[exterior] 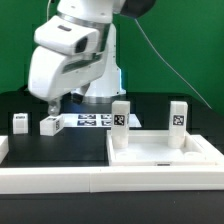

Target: Assemble square table

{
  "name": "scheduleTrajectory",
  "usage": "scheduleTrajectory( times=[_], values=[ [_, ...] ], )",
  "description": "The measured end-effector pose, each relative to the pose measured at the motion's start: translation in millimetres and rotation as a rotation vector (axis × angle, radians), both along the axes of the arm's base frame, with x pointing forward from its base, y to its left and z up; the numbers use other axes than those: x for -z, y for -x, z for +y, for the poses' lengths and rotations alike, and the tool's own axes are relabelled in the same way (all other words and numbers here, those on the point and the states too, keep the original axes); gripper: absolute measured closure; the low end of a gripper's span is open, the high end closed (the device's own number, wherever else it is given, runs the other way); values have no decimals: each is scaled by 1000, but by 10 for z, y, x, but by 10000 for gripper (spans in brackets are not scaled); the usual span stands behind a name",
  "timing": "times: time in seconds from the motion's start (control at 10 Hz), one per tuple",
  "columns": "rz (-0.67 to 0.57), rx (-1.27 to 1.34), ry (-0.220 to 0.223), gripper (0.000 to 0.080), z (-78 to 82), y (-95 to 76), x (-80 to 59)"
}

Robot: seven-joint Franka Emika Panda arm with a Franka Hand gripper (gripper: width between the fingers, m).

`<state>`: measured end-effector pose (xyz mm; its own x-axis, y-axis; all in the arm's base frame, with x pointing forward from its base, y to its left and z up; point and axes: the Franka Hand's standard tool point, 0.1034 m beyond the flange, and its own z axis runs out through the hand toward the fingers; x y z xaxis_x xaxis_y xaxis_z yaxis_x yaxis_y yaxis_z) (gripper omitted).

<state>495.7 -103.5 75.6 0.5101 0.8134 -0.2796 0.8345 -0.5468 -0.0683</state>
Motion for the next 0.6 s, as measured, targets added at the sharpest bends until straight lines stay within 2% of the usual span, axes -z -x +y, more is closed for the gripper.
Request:
scheduleTrajectory(
  times=[0.1, 0.6],
  values=[
    [-6, 82, 12, 151, 20, 27, 40],
    [-62, 381, 76, 151, 52, 26, 40]
  ],
)
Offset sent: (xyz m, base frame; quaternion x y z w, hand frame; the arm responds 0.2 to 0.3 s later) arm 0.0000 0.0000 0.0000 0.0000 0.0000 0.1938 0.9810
